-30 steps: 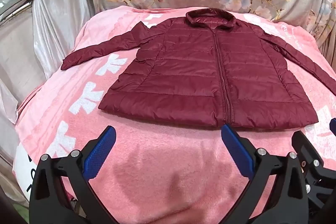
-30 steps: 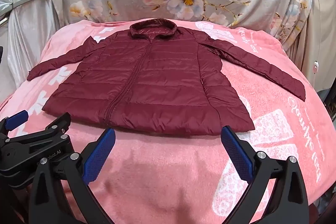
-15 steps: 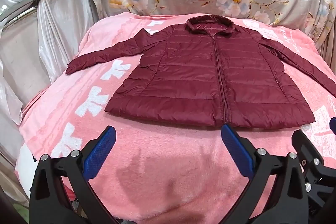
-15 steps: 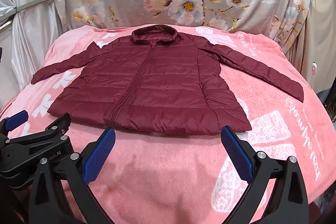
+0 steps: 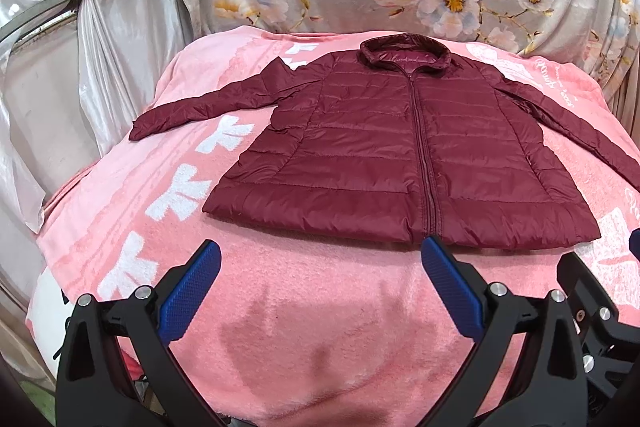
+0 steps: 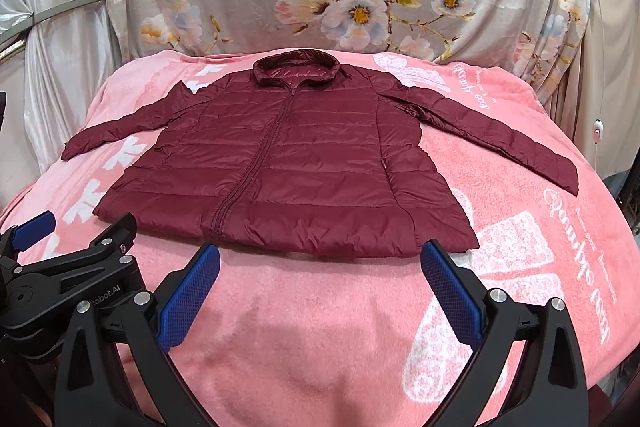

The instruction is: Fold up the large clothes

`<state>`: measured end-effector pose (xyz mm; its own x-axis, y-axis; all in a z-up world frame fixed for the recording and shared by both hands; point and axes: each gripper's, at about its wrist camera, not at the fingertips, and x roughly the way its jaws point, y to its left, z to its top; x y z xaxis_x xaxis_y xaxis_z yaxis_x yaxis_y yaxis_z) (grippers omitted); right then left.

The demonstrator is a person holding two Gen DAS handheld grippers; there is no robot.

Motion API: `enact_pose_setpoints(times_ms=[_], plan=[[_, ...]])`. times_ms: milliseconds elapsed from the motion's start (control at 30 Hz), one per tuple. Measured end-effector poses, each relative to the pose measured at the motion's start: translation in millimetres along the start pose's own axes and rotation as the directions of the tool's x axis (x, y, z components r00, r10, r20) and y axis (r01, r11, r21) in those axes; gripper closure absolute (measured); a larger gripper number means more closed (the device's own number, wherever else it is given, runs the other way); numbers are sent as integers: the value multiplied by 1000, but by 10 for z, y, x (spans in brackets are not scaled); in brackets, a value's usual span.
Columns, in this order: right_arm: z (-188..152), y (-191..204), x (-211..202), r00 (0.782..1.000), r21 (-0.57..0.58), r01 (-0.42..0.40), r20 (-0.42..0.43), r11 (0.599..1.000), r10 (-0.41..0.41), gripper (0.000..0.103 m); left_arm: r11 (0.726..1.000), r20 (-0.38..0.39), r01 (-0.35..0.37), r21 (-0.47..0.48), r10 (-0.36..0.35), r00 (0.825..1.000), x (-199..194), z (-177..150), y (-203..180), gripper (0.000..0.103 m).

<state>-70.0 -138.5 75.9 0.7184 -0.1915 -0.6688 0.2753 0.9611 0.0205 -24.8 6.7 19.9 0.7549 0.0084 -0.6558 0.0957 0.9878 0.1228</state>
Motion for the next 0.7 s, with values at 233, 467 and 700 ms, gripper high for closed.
enact_pose_setpoints(times_ms=[233,467,700], plan=[[-4,30,-4,1000,-6,6,-3,1000,-6,5,1000,0,-2,14,2,1000,44,-13,19,5],[-35,46,27,1000,-9,6,-8,1000,-6,5,999,45,-23,31,21,999,26,-23,-27,5],[-36,46,35,1000,-4,2,-10,1000,-2,5,1000,83,-22,18,21,996,-2,-33,-34,6]])
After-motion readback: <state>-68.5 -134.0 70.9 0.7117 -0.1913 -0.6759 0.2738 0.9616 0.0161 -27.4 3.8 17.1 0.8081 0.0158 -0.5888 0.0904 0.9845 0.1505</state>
